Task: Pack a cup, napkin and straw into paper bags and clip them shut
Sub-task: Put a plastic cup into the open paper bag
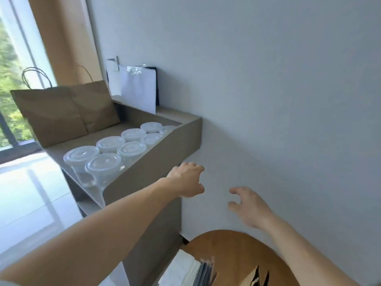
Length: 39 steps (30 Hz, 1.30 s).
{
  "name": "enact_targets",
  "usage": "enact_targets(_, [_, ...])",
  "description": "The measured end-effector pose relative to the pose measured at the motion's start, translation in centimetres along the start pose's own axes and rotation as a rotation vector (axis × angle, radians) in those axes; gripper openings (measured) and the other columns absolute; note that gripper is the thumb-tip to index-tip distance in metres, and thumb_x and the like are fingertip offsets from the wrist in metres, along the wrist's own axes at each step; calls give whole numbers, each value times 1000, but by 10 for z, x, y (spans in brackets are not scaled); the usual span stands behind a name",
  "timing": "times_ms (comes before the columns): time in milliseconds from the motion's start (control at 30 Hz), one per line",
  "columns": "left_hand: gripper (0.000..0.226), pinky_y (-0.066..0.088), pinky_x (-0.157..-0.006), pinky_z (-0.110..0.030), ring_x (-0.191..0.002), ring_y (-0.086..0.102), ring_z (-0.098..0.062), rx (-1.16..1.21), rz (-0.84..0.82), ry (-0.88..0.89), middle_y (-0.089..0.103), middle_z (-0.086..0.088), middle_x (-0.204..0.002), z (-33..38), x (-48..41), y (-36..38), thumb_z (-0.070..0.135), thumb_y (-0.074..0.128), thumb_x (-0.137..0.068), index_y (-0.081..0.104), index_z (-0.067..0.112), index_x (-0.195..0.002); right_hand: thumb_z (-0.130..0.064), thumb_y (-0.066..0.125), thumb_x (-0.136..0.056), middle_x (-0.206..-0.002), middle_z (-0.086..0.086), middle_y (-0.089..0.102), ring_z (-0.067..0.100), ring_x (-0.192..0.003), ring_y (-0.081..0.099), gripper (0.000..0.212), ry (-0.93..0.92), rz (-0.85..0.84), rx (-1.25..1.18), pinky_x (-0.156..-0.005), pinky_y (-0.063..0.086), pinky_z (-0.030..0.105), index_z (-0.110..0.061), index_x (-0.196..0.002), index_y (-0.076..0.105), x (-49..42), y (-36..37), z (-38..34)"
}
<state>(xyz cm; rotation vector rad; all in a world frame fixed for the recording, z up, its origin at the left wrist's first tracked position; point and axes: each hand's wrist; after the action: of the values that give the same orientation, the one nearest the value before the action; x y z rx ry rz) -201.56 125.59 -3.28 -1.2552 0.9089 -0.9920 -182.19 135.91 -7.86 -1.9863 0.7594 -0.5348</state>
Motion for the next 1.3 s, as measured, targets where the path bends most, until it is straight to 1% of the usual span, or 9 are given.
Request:
enact_targets(167, [54,43,-91,-41,-125,45,-27,-1,133,-106,51,-2,-132,-79,10,-56,36,54,-84,47,22,-136,-34,55,-96,-147,1,45,18,-132,46,48,-158,73,52,-108,34,28,-20,-141,48,-38,-22,-92])
enact_targets(400, [51,43,-88,-37,-126,46,-24,-36,204,-278,52,4,-134,-240,40,-102,41,55,-87,49,29,-137,-37,59,-91,-141,-6,52,15,-128,49,46,-397,86,26,-106,39,31,-23,-135,54,-99,2,-232])
enact_targets(467, [43,44,-84,-37,-120,49,-25,-56,195,-355,54,2,-126,-285,48,-108,40,56,-86,53,27,-127,-37,58,-91,-142,-8,51,15,-131,47,49,-455,49,37,-103,37,28,-23,-137,52,-119,16,-271])
enact_targets(567, [45,48,-93,-42,-119,49,-26,-52,163,-448,54,-1,-128,-337,59,-109,40,59,-85,53,22,-127,-40,61,-90,-144,-8,49,13,-131,45,54,-523,-22,34,-96,33,22,-23,-140,49,-146,40,-326])
enact_targets(700, [49,47,-97,-44,-119,50,-27,-31,136,-496,53,-3,-132,-390,71,-105,42,61,-86,52,22,-130,-49,67,-85,-148,-7,40,15,-132,42,69,-592,-215,111,-103,37,30,-26,-145,41,-167,75,-383])
enact_targets(867, [56,48,-98,-41,-121,50,-25,23,134,-533,50,-1,-137,-431,79,-101,41,62,-85,48,27,-138,-58,78,-68,-152,-10,33,17,-138,35,98,-620,-366,315,-107,38,35,-35,-150,28,-181,106,-421])
enact_targets(1067, [63,46,-97,-37,-127,45,-23,89,124,-545,46,4,-142,-454,79,-95,41,57,-81,44,32,-141,-57,82,-61,-148,-13,34,20,-140,22,108,-623,-457,477,-112,20,38,-46,-148,19,-204,124,-432])
enact_targets(1200, [60,47,-95,-36,-124,48,-23,74,122,-539,47,3,-141,-461,76,-95,42,59,-83,45,31,-141,-55,81,-55,-134,-9,42,22,-129,36,103,-633,-401,467,-101,43,38,-48,-142,26,-215,135,-434])
enact_targets(1300, [60,47,-97,-37,-124,49,-23,62,131,-528,48,3,-140,-460,71,-99,42,60,-84,46,30,-141,-52,81,-56,-129,-9,42,17,-123,44,99,-626,-359,347,-94,47,35,-45,-141,31,-217,127,-434])
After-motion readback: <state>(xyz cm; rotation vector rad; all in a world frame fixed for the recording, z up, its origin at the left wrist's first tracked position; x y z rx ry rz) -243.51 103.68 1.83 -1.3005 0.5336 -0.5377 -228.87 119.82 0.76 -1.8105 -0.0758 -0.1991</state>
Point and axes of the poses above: each hand's wrist, its own x-axis away from the middle knuckle, its own y-axis out of the palm, z = x × y
